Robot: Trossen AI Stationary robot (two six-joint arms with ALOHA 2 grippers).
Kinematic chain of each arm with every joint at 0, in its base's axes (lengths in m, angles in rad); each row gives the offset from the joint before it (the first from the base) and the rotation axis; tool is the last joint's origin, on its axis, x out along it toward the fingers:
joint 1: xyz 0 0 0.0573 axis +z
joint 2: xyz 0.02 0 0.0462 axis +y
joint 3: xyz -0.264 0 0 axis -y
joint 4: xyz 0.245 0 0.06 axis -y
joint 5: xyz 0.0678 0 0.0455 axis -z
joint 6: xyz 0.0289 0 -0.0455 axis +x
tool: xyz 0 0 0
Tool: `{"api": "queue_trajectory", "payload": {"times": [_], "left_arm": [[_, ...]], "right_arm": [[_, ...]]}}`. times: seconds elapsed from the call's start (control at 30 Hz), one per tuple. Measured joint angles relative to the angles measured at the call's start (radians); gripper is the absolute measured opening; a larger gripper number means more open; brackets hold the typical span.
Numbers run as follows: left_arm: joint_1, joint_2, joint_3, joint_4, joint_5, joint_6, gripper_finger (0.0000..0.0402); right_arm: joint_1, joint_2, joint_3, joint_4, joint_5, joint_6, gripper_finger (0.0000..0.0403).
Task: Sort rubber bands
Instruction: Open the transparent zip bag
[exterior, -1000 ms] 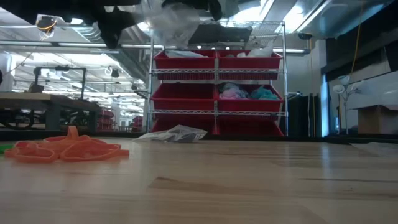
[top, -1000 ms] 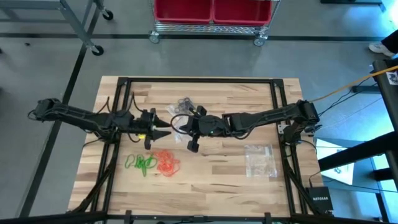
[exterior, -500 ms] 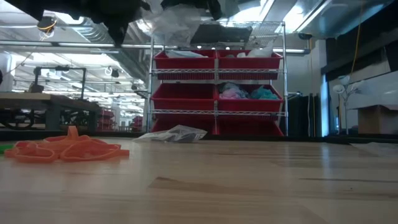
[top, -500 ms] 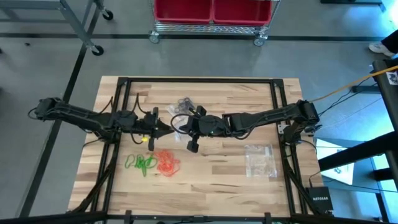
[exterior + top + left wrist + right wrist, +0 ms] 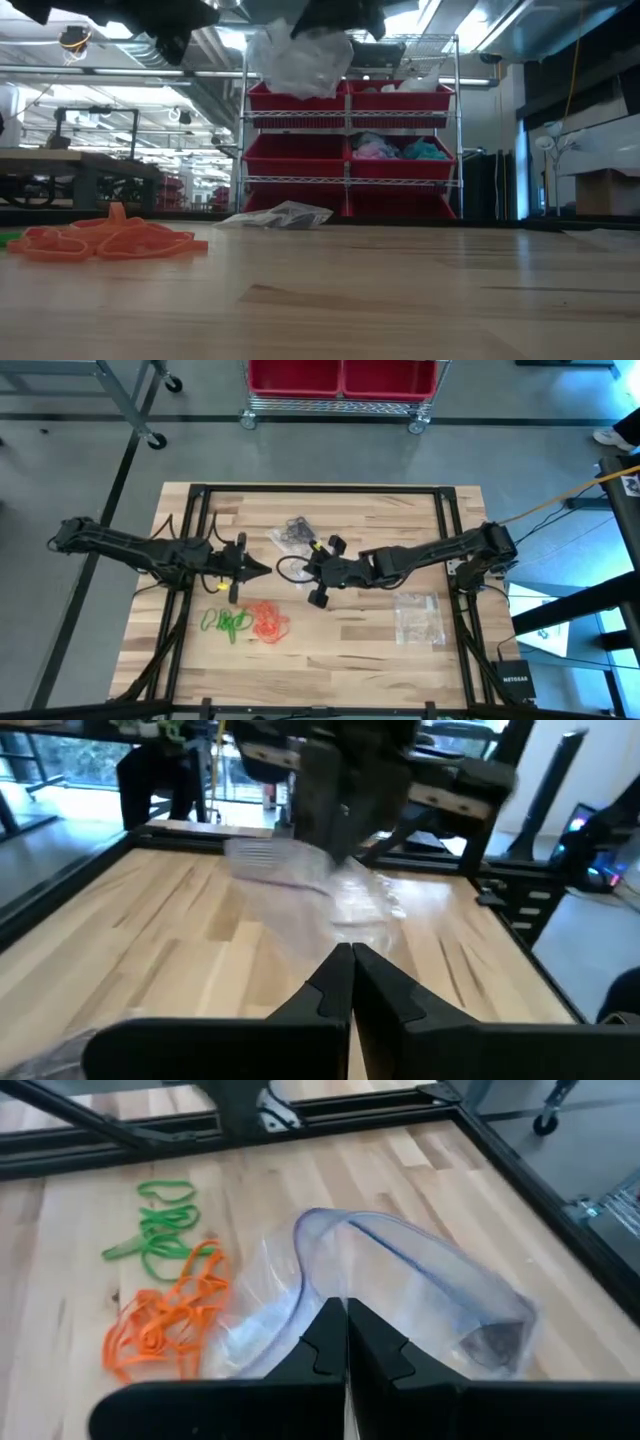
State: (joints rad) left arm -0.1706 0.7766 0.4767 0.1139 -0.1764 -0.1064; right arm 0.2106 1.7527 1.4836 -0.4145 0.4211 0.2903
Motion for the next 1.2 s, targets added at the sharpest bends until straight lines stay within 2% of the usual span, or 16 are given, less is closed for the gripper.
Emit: {"api": "queue_trajectory", "payload": {"times": [0.33, 0.5, 0.7, 0.8, 0.9, 1.03, 1.2], "left_arm": [[0.002, 0.001, 0.000, 0.001, -0.014, -0.135, 0.0008], [0.000, 0.021, 0.000, -0.001, -0.014, -0.206, 0.0047], [0.001, 0.085, -0.001, -0.083, -0.018, -0.289, 0.0093], [0.001, 0.131, -0.002, -0.107, -0.019, -0.329, 0.0104], [0.001, 0.177, -0.002, -0.104, -0.019, -0.361, 0.0109], [0.002, 0.230, -0.002, -0.104, -0.033, -0.412, 0.0109], [0.010, 0.268, -0.002, -0.103, -0.034, -0.473, 0.0109]], "right_arm": [[0.005, 0.018, -0.007, 0.028, 0.027, 0.013, 0.0000], [-0.002, 0.108, -0.007, 0.028, 0.025, 0.012, 0.0000], [-0.024, 0.229, -0.007, 0.058, -0.090, 0.033, 0.0000], [-0.037, 0.279, -0.007, 0.063, -0.104, 0.077, 0.0003], [-0.055, 0.303, -0.007, 0.070, -0.153, 0.122, 0.0025], [-0.066, 0.305, -0.006, 0.092, -0.175, 0.126, 0.0082], [-0.083, 0.254, 0.040, -0.003, -0.214, 0.036, 0.0151]]}}
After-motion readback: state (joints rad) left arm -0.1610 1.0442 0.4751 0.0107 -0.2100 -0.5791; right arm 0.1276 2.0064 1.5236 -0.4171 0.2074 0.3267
